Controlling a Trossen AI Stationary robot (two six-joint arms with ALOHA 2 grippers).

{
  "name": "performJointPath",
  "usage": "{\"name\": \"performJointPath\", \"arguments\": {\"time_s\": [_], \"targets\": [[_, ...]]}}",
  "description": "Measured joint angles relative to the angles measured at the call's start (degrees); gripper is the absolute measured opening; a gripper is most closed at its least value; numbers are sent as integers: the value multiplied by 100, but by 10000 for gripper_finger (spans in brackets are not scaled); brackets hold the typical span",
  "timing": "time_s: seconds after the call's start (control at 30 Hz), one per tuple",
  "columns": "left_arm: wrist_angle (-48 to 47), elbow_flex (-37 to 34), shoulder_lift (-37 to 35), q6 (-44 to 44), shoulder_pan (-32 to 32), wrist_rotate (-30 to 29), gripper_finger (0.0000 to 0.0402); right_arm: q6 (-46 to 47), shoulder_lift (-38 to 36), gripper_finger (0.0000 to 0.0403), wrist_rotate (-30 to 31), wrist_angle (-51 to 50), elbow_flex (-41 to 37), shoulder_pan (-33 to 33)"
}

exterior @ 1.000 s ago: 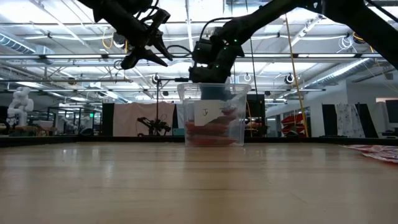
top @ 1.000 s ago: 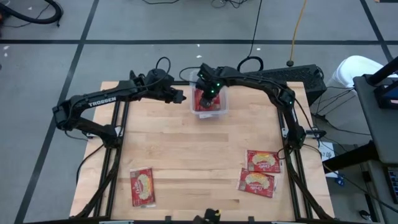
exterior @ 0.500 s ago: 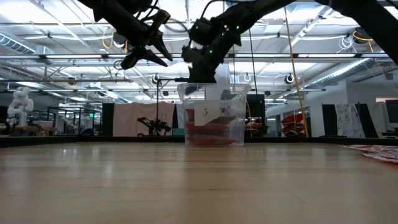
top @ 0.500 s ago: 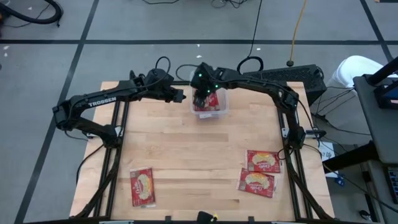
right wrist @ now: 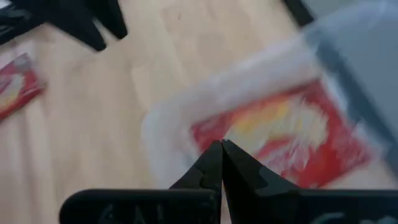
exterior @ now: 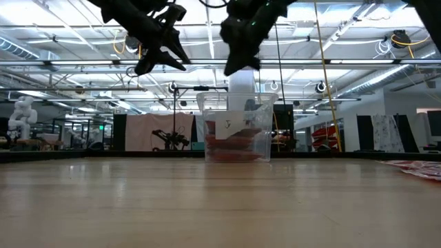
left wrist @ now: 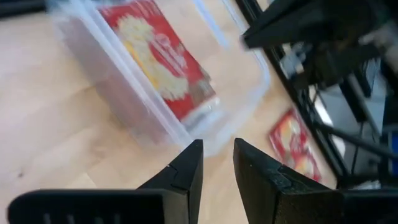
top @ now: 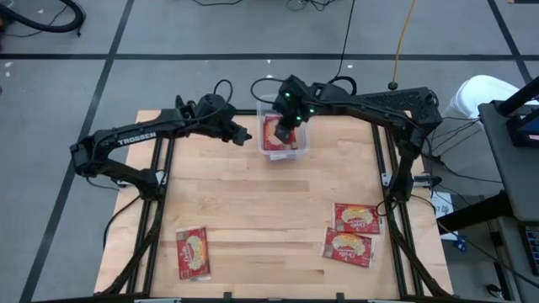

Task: Sort popcorn bags into baskets
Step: Put the red popcorn bag into the transparent container

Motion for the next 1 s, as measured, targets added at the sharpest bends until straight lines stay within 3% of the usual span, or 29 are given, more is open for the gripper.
{"name": "performJointPath", "arguments": {"time_s": [0.37,0.7,1.0], "targets": [[-709,-2,-149,191,-1121,273,93,1750,-765,0,-3,-1466,0,1007],[-2857,0,-429,-467,-2941,278,93,2883,-880,0,217,-1295,2,2284],[-3361,-69,-422,134,-4854,61,93,3476,-880,0,916,-189,2,3069]]}}
